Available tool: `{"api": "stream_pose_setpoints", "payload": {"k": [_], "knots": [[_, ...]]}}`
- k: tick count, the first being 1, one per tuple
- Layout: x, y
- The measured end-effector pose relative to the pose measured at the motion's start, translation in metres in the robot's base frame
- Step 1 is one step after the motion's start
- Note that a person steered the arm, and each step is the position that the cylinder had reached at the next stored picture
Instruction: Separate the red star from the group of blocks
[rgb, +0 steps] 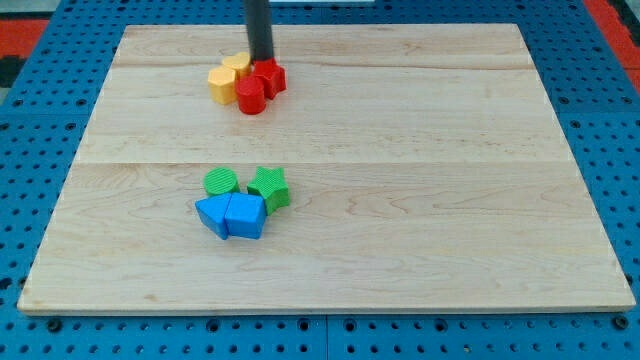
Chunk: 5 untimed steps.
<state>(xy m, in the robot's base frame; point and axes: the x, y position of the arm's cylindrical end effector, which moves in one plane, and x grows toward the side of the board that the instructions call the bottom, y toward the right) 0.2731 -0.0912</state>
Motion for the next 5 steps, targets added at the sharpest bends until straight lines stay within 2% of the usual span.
{"api": "stream_pose_setpoints", "payload": {"k": [2,3,4,5], "knots": [[0.03,-0.01],[0.069,-0.032],[0.063,-0.037],[0.039,0.022]]}}
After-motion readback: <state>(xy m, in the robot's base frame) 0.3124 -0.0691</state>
